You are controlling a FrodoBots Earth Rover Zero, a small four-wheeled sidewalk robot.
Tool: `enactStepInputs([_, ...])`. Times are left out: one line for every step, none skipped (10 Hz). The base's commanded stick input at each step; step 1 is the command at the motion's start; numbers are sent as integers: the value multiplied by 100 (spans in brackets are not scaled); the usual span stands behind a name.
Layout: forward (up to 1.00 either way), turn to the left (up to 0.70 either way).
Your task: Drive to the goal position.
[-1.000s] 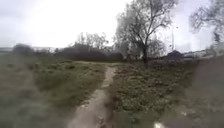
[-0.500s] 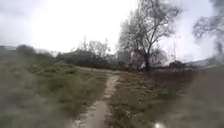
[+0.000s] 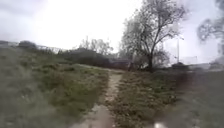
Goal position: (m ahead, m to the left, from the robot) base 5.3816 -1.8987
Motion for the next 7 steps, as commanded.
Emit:
enactStepInputs([70, -13])
enactStepInputs([70, -31])
enactStepInputs([70, -35])
enactStepInputs([70, 0])
enactStepInputs([70, -13])
enactStepInputs([70, -31])
enactStepInputs([70, -9])
